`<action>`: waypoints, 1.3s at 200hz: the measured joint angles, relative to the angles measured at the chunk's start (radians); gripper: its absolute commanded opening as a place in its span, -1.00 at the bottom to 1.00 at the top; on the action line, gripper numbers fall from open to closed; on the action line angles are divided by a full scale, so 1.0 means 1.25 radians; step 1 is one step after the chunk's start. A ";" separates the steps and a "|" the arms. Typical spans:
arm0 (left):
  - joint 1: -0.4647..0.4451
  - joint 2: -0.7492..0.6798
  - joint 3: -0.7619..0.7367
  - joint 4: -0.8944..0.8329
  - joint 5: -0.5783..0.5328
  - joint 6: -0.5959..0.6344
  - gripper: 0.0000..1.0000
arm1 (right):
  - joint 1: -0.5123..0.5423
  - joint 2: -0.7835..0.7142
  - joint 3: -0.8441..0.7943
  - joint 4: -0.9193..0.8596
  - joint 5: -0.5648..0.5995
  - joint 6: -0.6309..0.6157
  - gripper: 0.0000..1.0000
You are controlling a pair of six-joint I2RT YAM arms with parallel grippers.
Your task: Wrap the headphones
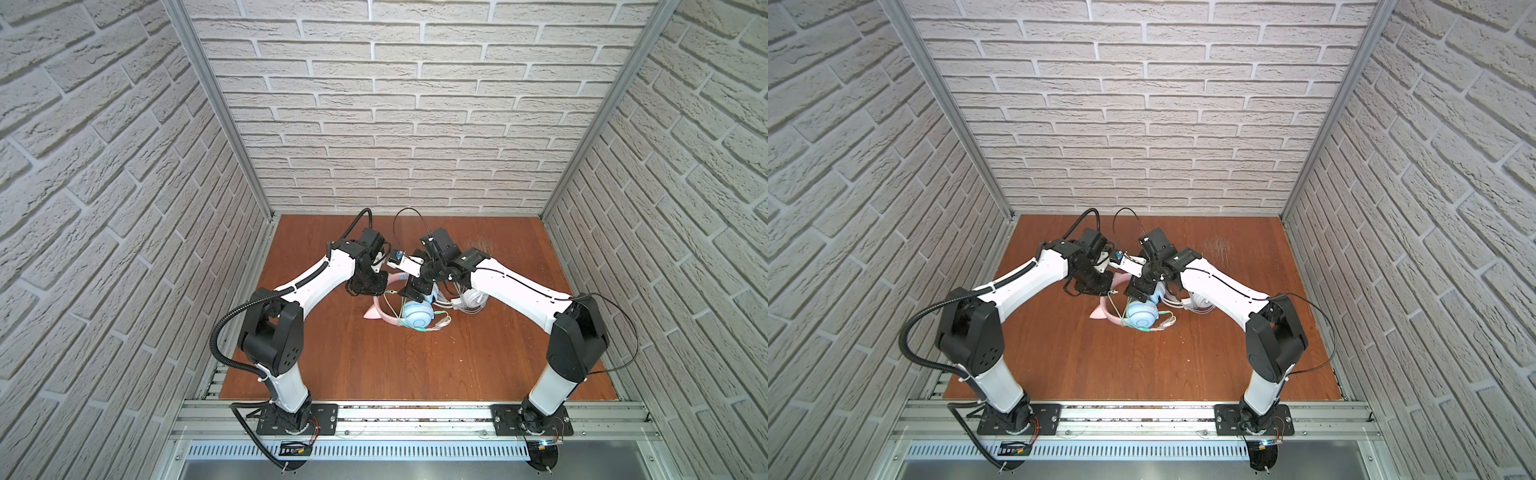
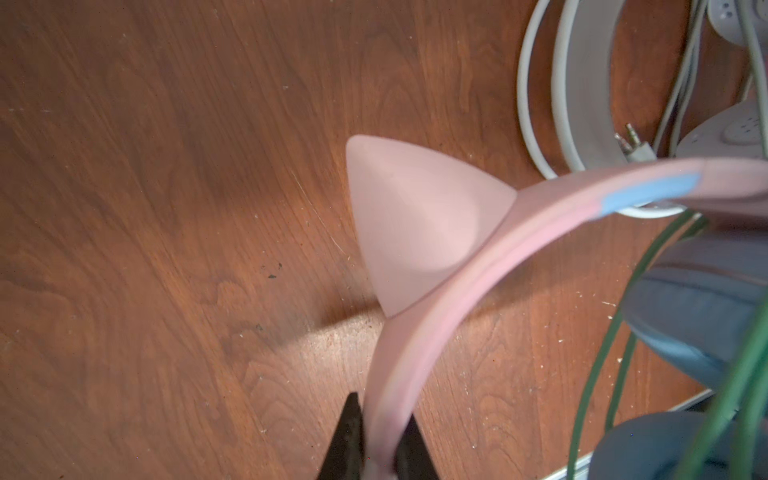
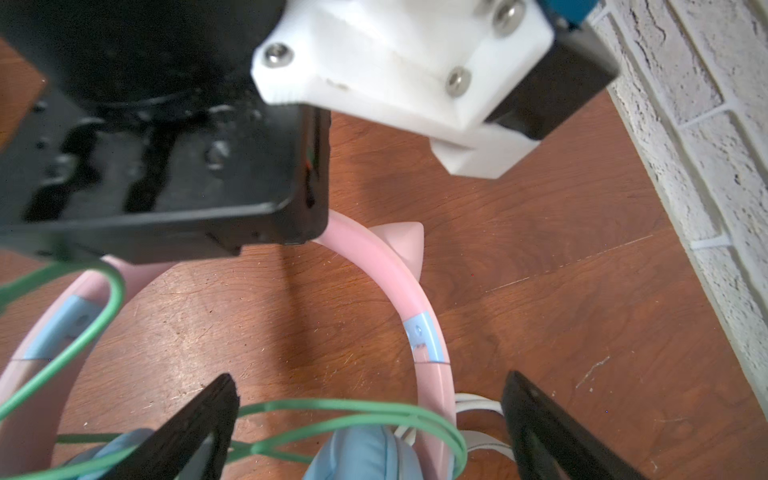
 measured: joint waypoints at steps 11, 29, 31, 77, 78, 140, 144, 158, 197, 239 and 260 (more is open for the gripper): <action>0.005 0.000 0.000 0.001 0.002 -0.001 -1.00 | -0.002 -0.011 -0.006 0.005 0.002 0.012 1.00; 0.012 0.000 0.000 0.002 0.008 -0.003 -1.00 | -0.008 -0.029 -0.023 0.018 0.010 0.038 1.00; 0.012 0.000 0.000 0.002 0.009 -0.004 -1.00 | -0.009 -0.031 -0.025 0.020 0.011 0.041 1.00; 0.024 0.011 -0.003 0.015 0.023 -0.019 -1.00 | -0.046 -0.071 -0.058 0.054 0.020 0.120 0.99; 0.024 0.012 -0.003 0.016 0.023 -0.019 -1.00 | -0.047 -0.072 -0.058 0.054 0.020 0.122 1.00; 0.038 0.052 -0.016 0.033 0.030 -0.028 -1.00 | -0.061 -0.158 -0.096 0.054 -0.106 0.110 1.00; 0.039 0.053 -0.018 0.036 0.030 -0.030 -1.00 | -0.060 -0.168 -0.107 0.052 -0.120 0.099 1.00; 0.044 0.061 -0.030 0.049 0.031 -0.036 -1.00 | -0.057 -0.200 -0.143 0.042 -0.163 0.058 1.00; 0.050 0.093 -0.061 0.089 0.031 -0.049 -1.00 | 0.010 -0.223 -0.187 -0.041 -0.190 -0.070 0.88; 0.051 0.126 -0.079 0.129 0.030 -0.058 -1.00 | 0.152 -0.162 -0.193 -0.066 -0.155 -0.138 0.53; 0.051 0.129 -0.087 0.144 0.029 -0.057 -1.00 | 0.205 -0.107 -0.200 -0.052 -0.117 -0.161 0.43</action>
